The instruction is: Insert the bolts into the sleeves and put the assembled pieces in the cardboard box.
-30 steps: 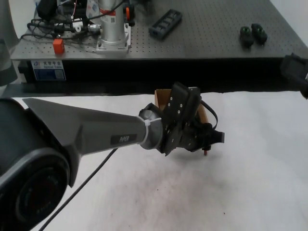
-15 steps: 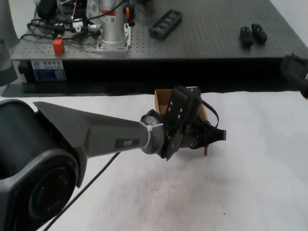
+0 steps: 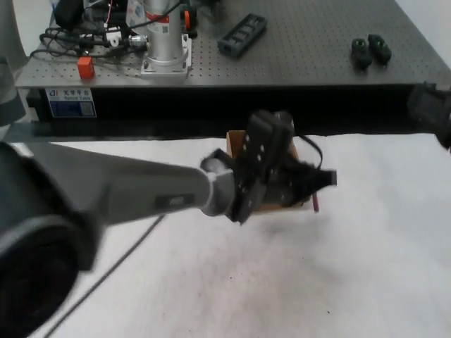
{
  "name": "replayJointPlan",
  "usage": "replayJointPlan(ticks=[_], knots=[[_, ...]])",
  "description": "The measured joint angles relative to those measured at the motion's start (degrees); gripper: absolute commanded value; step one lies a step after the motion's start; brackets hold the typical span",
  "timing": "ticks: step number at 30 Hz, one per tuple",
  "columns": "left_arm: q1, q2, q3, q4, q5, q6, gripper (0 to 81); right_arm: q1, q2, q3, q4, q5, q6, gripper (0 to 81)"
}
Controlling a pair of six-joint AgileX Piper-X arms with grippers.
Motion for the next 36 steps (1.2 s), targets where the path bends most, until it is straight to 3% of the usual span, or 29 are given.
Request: replayJointPlan(ticks=[4, 8, 9, 10, 11, 14, 15, 19, 23, 36], knots=[[2.51, -9.78, 9.73, -4.21, 1.41, 3.02, 0.6, 0.68, 0.00, 0.00, 11.63, -1.95, -5.95, 2.3], [6.54, -19.67, 21.99, -15.09, 10.65, 4.59, 0.6, 4.14, 0.00, 0.00, 18.81, -4.26, -12.37, 2.3], [7.45, -21.31, 24.26, -17.74, 13.80, 4.81, 0.6, 5.57, 0.00, 0.00, 20.48, -5.27, -13.38, 2.3], [8.17, -22.98, 26.24, -19.92, 17.19, 4.89, 0.6, 9.97, -0.11, 0.00, 23.14, -6.93, -14.49, 2.3], [8.72, -24.17, 27.47, -21.01, 19.78, 4.86, 0.6, 9.97, -0.08, 0.00, 23.36, -7.05, -14.56, 2.3], [9.42, -27.07, 29.57, -22.82, 27.94, 4.65, 0.6, 17.05, -0.08, 0.00, 25.32, -8.64, -15.17, 2.3], [9.53, -28.11, 29.93, -23.34, 32.37, 4.23, 0.6, 17.50, -0.08, 0.00, 25.41, -8.66, -15.48, 2.3], [9.56, -28.51, 29.95, -23.56, 36.09, 3.15, 0.6, 28.05, -0.08, 0.00, 25.19, -10.53, -14.31, 2.3], [9.56, -28.51, 29.95, -23.56, 37.80, 2.74, 0.6, 31.87, -0.08, 0.00, 22.55, -9.62, -13.06, 2.3], [9.56, -28.51, 29.95, -23.56, 42.04, 2.63, 0.6, 33.21, 1.56, 0.00, 10.70, -8.02, -8.88, 2.3]])
